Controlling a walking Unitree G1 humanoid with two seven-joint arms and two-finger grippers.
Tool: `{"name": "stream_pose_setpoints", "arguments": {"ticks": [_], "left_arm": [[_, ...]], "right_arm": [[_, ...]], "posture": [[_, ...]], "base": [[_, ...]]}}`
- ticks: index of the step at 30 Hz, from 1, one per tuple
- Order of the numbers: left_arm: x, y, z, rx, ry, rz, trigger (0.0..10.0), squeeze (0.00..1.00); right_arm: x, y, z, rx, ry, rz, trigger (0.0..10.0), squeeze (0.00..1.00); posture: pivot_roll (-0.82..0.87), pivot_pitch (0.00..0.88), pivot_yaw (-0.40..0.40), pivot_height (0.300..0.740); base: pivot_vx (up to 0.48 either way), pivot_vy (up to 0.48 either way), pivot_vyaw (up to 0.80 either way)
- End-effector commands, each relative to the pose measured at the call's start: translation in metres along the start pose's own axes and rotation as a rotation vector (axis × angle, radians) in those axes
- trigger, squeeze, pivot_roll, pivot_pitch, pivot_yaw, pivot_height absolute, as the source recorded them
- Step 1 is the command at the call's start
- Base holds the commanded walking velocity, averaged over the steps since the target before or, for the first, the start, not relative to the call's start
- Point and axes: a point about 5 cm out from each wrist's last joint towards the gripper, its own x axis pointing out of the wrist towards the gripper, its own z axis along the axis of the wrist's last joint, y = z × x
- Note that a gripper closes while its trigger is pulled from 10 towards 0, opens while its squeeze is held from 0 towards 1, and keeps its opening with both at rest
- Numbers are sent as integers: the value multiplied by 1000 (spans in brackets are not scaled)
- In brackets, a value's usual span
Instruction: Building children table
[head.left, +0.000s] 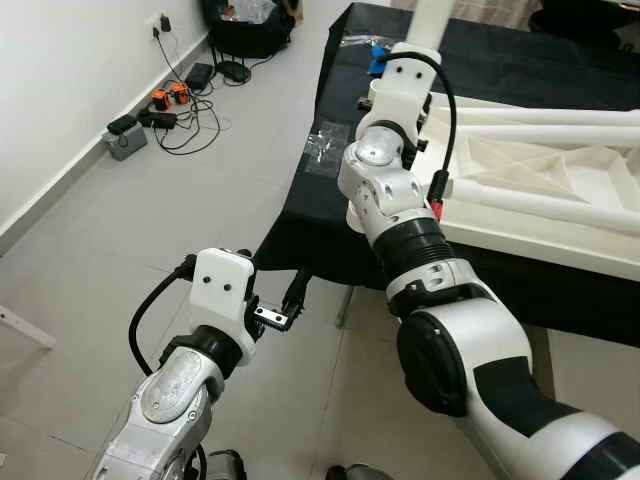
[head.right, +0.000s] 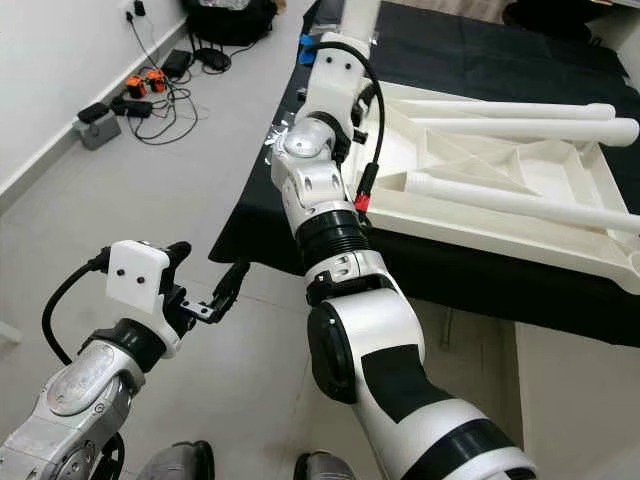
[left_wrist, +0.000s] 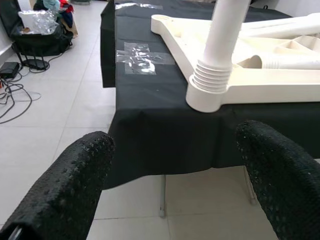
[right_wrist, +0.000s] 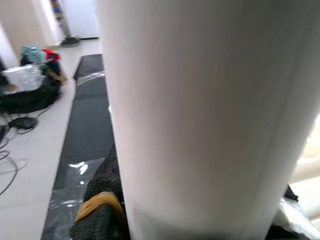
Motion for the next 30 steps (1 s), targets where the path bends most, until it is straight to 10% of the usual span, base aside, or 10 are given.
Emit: {"name": "stream_pose_setpoints", "arguments": {"ticks": [1, 6, 16, 25, 26, 30], "left_arm": [[1, 0, -3, -3, 11, -2, 10000, 0], [1, 0, -3, -3, 11, -1, 10000, 0], [6, 5, -8, 32, 30, 3, 10000, 0], [18, 13, -10, 59, 39, 19, 10000, 0], [22, 14, -7, 71, 31, 6, 10000, 1000], [31, 18, 0, 174, 21, -9, 10000, 1000]], "right_arm": [[-1, -22, -77, -100, 309, -100, 10000, 0], [-2, -21, -76, -92, 309, -92, 10000, 0], [1, 7, 6, 216, -4, 190, 10000, 0], [-13, 17, 53, 321, -202, 608, 10000, 0], [-18, 16, 56, 336, -246, 687, 10000, 0], [-22, 14, 54, 316, -273, 772, 10000, 0]], "posture": [[43, 185, -84, 740], [43, 185, -84, 740], [43, 158, -71, 740], [30, 113, -56, 740], [30, 109, -54, 740], [31, 104, -54, 740]], "base": [[0, 0, 0], [0, 0, 0], [0, 0, 0], [0, 0, 0], [0, 0, 0], [0, 0, 0]]}}
